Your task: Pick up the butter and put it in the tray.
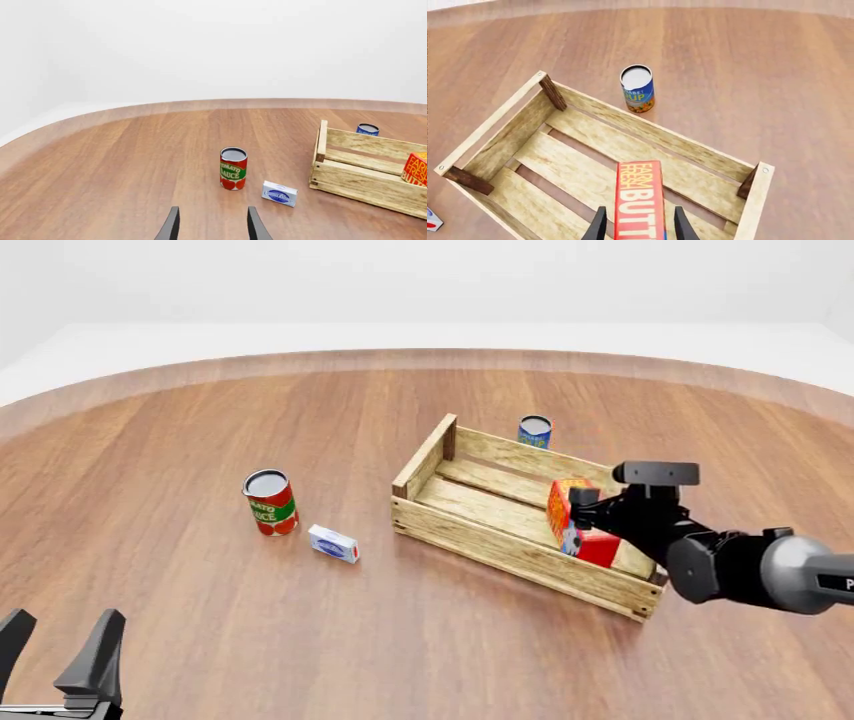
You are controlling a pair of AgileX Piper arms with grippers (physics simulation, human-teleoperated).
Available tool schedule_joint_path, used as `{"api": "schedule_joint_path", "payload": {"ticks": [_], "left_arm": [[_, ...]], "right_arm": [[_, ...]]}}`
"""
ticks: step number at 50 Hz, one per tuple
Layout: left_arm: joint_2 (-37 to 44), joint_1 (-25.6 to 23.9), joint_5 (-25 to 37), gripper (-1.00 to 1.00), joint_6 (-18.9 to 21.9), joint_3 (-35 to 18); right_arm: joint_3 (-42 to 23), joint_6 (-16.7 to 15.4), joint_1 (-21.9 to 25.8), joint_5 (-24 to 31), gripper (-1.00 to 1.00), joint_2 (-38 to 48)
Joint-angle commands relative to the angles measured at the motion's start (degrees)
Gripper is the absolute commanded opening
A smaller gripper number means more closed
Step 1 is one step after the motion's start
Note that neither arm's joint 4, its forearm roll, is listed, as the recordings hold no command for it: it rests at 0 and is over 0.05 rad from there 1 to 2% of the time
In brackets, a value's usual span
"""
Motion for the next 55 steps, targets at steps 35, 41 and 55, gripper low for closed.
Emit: {"api": "schedule_joint_path", "payload": {"ticks": [35,41,55], "left_arm": [[0.0,-0.02,0.0,1.0,0.0,0.0],[0.0,-0.01,0.0,1.0,0.02,0.0],[0.0,-0.01,0.0,1.0,-0.01,0.0]], "right_arm": [[1.87,-0.98,-0.75,0.99,1.0,-6.56],[2.62,-0.87,-0.79,0.72,1.0,-7.42],[6.01,-0.84,-1.57,0.59,1.0,-11.64]]}}
